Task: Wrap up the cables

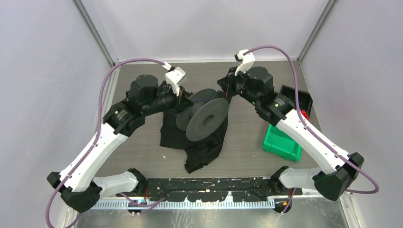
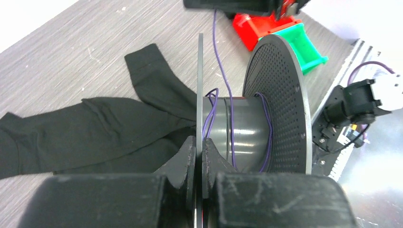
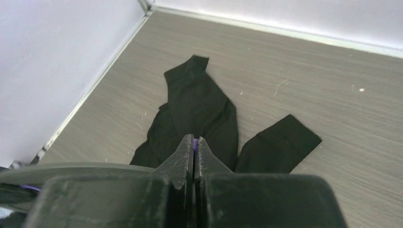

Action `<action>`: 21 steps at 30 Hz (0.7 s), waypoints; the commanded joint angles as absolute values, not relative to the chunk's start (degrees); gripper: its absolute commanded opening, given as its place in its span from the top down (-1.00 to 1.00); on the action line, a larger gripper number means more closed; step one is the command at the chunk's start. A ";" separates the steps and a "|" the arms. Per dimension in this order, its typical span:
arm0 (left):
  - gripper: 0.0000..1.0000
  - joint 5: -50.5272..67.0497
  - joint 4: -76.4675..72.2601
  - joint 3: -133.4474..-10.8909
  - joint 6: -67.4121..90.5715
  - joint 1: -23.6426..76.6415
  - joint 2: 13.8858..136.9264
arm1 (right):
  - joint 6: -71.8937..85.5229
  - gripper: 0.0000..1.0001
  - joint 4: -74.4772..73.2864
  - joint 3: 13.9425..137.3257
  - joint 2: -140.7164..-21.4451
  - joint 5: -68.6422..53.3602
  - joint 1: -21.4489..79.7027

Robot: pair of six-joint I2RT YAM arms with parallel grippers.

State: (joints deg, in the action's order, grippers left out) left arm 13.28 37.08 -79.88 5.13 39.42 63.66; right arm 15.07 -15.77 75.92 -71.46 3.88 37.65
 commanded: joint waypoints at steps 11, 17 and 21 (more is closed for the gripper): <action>0.99 43.60 38.48 -90.81 11.92 29.64 67.96 | 15.78 0.99 -4.50 58.67 -58.41 -17.57 33.93; 1.00 54.73 22.64 -85.34 32.00 21.74 71.73 | 18.99 0.99 -0.62 53.92 -54.28 -18.39 33.93; 0.99 56.17 12.24 -81.80 44.74 20.10 74.20 | 19.81 0.99 1.63 51.68 -52.51 -17.89 33.93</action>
